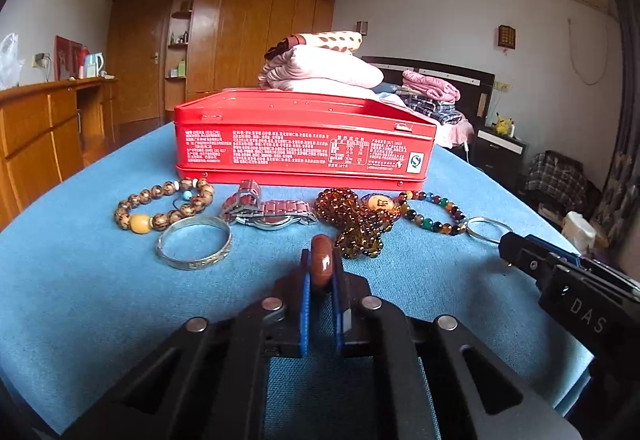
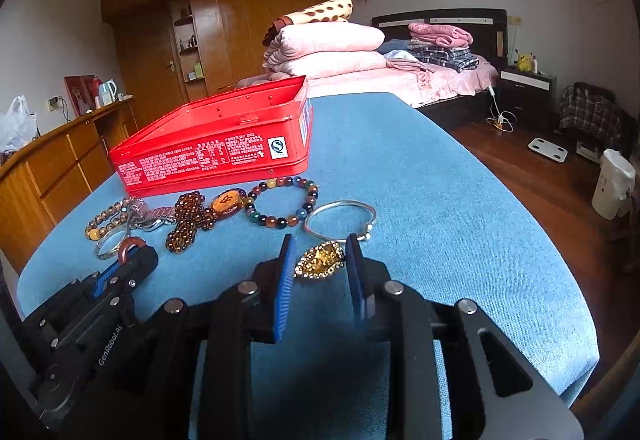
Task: Organize jewelry
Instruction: 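Grasp the red-brown ring with the left gripper while the right gripper grasps the gold pendant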
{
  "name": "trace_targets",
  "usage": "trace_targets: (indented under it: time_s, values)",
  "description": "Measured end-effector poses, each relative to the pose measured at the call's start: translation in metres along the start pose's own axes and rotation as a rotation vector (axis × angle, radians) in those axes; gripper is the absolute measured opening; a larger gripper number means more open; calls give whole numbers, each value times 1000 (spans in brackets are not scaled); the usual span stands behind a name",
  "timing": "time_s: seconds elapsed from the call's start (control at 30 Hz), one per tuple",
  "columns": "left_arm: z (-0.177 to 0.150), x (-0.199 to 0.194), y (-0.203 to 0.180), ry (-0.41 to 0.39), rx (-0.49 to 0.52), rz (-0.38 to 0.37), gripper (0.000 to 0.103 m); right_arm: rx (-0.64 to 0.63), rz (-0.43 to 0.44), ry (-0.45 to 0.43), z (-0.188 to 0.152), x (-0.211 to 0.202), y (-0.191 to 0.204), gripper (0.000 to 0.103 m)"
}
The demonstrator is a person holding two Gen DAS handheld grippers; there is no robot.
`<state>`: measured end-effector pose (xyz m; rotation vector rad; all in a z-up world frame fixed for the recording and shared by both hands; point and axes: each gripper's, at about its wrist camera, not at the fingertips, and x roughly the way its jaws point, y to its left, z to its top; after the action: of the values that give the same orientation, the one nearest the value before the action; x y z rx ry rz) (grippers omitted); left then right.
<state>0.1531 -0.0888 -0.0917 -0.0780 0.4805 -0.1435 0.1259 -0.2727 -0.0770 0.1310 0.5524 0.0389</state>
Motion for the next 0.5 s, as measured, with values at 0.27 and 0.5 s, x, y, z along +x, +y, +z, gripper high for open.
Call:
trace_targets:
  time_s: [0.27,0.5]
  values:
    - [6,-17,17,-51,-12,5,9,2,5,-18,1,-4,-1,24]
    - [13,-26,28,-78,-26,23,9,31,38,-35,5,-6,-2,24]
